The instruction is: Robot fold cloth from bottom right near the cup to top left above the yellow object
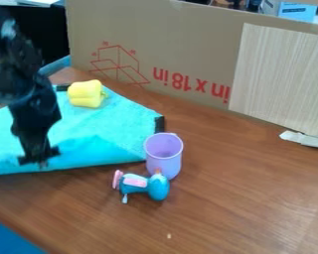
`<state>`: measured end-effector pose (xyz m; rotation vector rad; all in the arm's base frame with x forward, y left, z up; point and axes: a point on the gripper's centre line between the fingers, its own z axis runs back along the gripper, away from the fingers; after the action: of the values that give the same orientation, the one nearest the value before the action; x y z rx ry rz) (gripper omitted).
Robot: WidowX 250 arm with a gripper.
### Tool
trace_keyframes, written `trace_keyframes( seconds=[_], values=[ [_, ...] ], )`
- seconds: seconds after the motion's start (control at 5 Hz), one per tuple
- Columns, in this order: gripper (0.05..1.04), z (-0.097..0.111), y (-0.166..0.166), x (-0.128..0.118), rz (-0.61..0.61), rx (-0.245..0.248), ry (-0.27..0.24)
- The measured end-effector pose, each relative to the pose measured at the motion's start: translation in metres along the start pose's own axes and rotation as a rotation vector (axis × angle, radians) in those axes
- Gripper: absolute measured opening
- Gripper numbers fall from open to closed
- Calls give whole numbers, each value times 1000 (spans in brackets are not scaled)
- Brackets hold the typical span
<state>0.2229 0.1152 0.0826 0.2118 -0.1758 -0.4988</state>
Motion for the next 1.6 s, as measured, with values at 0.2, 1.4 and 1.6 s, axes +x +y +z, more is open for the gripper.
trace_keyframes(
  seconds=[0.2,1.4,1.6],
  values=[
    [55,5,25,11,50,4,40],
    [54,-15,153,67,227,55,-26],
    [54,-21,167,72,239,57,-16]
  ],
)
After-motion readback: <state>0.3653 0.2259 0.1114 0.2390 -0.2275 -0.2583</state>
